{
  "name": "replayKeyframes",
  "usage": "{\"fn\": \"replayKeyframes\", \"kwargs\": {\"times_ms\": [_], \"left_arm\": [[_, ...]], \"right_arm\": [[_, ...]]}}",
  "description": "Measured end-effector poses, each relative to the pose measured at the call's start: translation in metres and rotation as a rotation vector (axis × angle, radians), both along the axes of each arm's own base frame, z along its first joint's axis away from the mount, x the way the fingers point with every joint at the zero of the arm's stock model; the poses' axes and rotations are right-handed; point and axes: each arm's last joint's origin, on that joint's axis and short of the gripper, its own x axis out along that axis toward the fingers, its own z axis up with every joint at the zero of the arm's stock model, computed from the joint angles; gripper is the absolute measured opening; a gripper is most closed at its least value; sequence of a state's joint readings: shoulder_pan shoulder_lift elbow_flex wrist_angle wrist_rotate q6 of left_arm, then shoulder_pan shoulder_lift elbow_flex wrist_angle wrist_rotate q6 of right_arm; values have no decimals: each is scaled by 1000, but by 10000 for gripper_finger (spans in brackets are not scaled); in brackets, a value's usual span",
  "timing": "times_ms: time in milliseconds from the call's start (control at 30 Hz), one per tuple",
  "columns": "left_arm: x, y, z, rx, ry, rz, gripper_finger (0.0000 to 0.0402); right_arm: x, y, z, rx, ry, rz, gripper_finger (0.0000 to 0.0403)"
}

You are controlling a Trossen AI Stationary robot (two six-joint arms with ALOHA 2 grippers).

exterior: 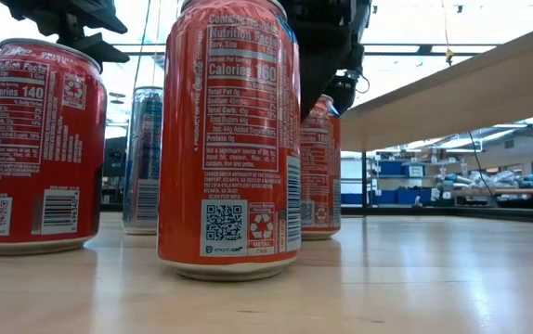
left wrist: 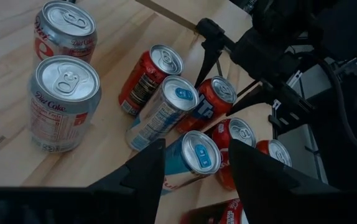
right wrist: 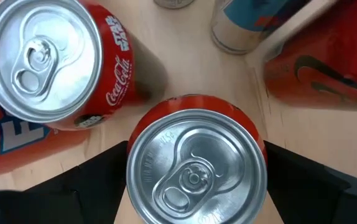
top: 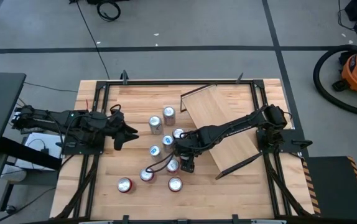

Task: Place canned beverage on shelf
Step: Put the top orange soda can on the shelf

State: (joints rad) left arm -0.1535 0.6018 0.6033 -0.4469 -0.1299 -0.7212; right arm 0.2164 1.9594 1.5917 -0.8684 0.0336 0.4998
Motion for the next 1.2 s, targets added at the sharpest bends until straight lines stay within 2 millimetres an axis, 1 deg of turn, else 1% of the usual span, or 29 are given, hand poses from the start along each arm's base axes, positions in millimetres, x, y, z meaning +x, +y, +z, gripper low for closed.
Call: {"fn": "replayKeyframes", "kwargs": {"times_ms": [133, 300, 467, 600, 833, 933, 1100, 1200], "left_arm": [[0, 0, 0, 0, 0, 0, 185], [0, 0, 0, 0, 0, 0, 185], [0, 0, 0, 0, 0, 0, 185], [0, 0, 0, 0, -1, 0, 185], [0, 0, 0, 0, 0, 0, 185], [0, 0, 0, -6, 0, 4, 185], [0, 0, 0, -8, -1, 5, 185], [0, 0, 0, -6, -2, 10, 185]], "right_arm": [[0, -1, 5, -11, 10, 38, 340], [1, -8, 20, -29, -6, 79, 320], [0, -14, 18, -31, 18, 104, 318], [-5, -17, 27, -35, 67, 146, 318], [-6, -18, 69, -76, 32, 349, 317], [-7, -21, 90, -103, -3, 428, 317], [-12, -38, 124, -135, -58, 481, 317], [-21, -52, 140, -169, -81, 509, 317]]}}
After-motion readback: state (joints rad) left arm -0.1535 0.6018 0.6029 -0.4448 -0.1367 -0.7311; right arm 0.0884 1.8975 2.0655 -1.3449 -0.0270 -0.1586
